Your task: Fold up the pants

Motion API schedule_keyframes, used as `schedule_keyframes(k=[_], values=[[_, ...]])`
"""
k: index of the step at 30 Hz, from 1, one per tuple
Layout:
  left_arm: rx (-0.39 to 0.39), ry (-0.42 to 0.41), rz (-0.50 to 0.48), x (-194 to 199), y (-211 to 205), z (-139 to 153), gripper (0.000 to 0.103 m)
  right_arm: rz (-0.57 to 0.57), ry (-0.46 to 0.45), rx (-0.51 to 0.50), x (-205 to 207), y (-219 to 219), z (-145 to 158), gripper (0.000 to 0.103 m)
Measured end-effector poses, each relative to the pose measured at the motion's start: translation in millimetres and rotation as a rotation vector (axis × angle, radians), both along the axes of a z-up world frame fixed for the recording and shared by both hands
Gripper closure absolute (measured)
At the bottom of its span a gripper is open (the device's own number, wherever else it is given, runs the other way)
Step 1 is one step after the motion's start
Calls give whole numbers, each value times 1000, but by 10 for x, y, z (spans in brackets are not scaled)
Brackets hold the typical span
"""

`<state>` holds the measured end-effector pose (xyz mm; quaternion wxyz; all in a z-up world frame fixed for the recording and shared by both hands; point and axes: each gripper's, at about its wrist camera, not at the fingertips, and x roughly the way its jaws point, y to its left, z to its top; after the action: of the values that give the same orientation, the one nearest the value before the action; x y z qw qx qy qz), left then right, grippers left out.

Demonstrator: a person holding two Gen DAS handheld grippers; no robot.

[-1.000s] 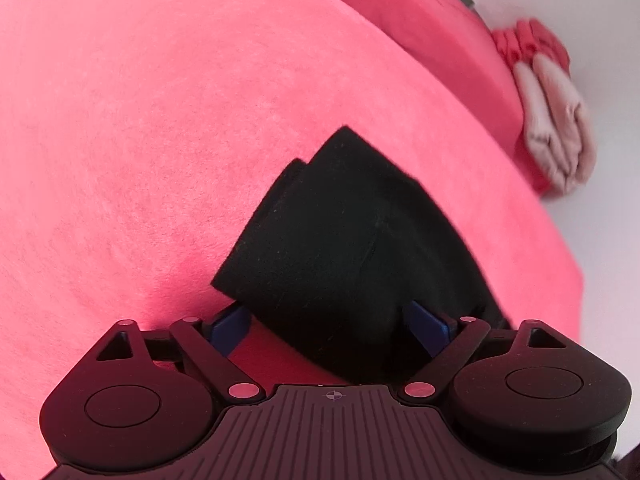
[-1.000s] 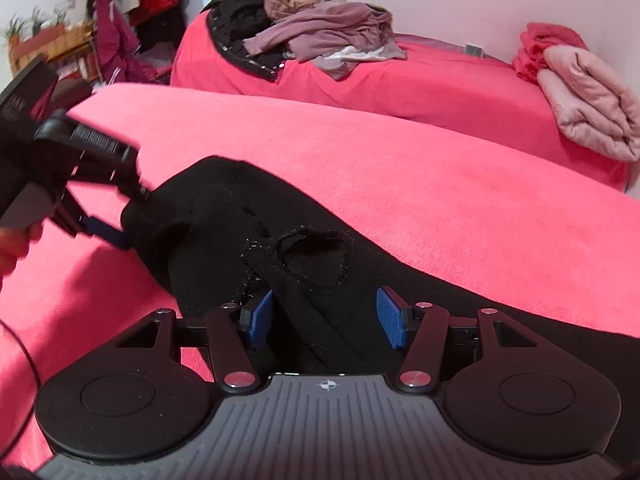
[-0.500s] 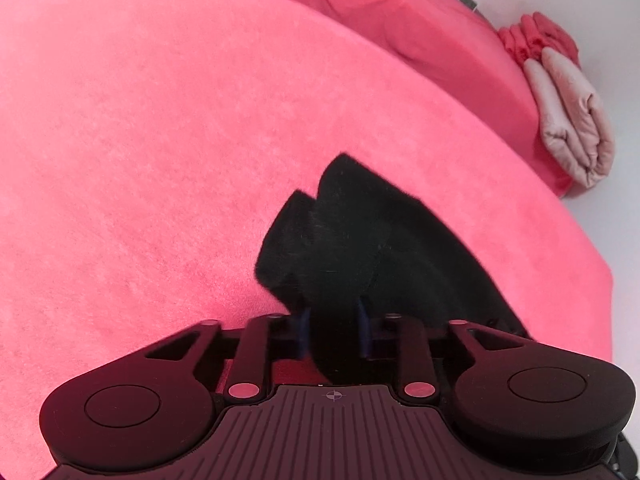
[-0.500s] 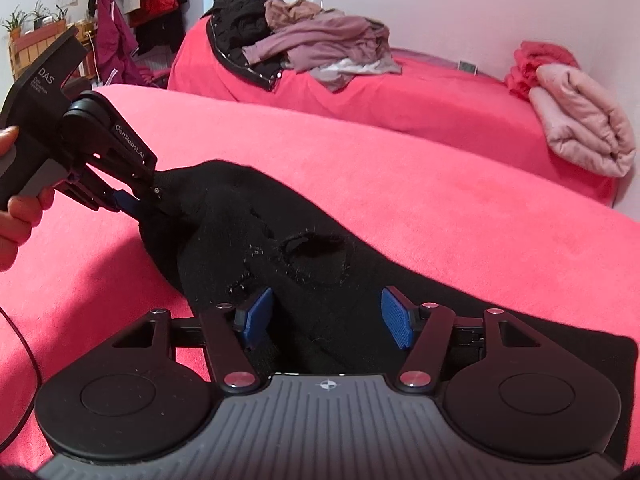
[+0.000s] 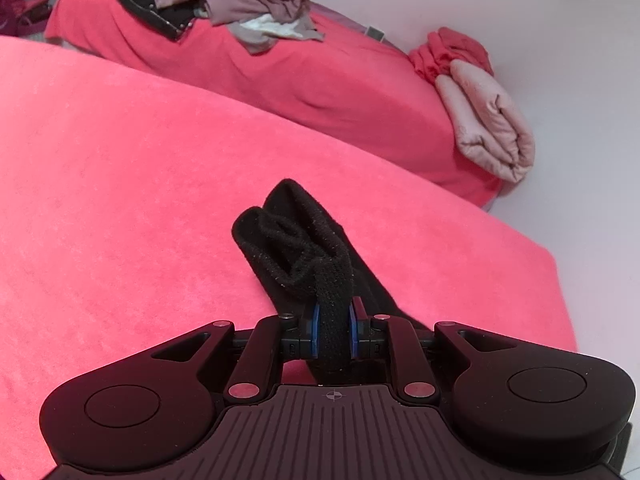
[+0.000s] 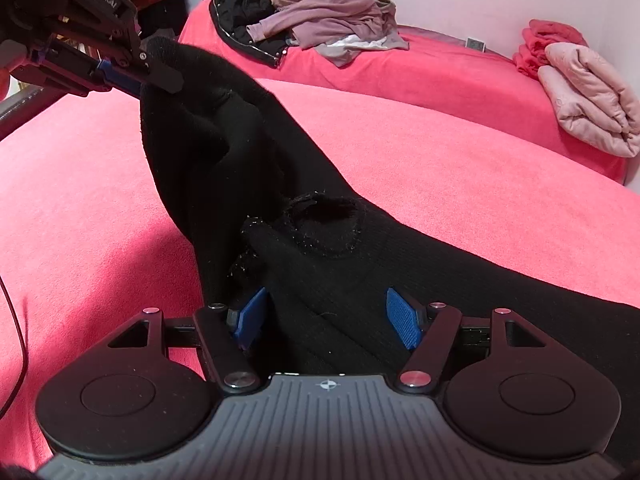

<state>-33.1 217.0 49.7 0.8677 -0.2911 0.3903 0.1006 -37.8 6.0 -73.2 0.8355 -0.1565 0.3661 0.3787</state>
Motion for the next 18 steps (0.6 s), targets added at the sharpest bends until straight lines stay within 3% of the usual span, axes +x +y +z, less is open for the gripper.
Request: schedule_keyframes(k=[5, 11, 15, 18], values=[[9, -84, -112, 176, -349, 390, 25, -1, -7, 10, 2, -11, -22, 30], [32, -187, -386, 381, -1314, 806, 26, -126, -63, 101, -86, -410, 158, 28], [14, -199, -600, 590, -2055, 720, 26, -309, -198, 46, -335, -1003, 288, 22], [-26, -152, -735, 794, -2558, 427, 26, -465, -222, -9, -503, -1561, 310, 21]])
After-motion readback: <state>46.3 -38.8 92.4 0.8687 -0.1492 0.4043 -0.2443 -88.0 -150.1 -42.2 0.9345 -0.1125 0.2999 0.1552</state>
